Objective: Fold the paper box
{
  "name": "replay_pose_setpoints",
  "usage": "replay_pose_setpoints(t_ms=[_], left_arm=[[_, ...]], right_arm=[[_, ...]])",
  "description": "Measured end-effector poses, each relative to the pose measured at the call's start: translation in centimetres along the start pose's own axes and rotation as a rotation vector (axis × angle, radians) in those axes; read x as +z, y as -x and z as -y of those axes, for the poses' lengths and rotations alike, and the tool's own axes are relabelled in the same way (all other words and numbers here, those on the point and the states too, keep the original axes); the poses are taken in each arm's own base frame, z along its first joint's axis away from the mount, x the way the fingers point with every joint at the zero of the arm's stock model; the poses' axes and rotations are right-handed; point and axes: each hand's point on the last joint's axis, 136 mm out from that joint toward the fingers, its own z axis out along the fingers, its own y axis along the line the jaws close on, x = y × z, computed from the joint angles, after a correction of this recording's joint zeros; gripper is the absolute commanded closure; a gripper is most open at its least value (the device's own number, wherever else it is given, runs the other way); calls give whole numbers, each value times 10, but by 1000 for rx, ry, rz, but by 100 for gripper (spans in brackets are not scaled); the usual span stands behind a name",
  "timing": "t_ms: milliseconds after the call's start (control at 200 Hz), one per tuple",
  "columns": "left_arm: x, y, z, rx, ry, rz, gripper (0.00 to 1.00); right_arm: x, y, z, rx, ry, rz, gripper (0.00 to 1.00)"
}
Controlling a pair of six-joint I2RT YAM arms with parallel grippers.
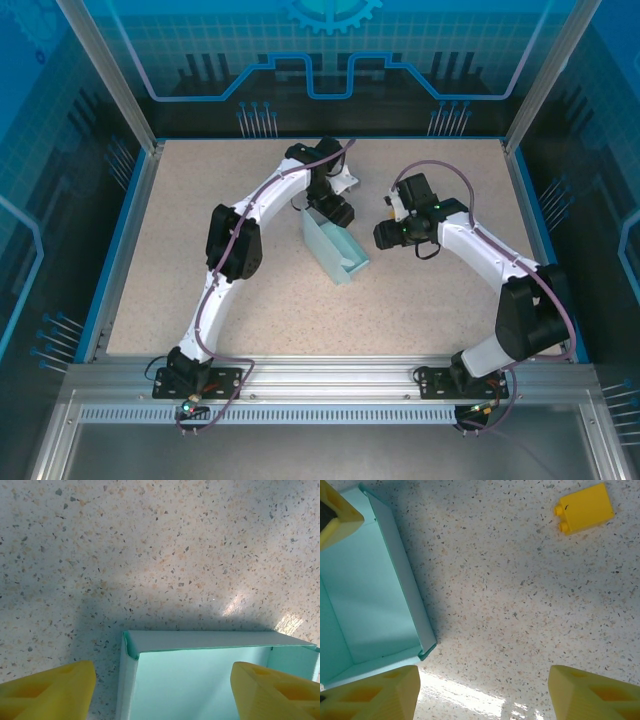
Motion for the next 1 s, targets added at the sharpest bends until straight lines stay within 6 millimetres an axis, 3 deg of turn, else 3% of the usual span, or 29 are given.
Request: replay_pose_setpoints(t_ms=[395,790,996], left_arm=[[1,5,-7,17,-17,28,27],[25,1,-16,24,-36,15,27],[26,2,-19,24,-42,22,27]], right_arm=[[5,-4,-4,-12,2,-19,31],[9,-6,-7,-23,-4,-33,30],[12,-4,-8,-30,-14,-40,31]])
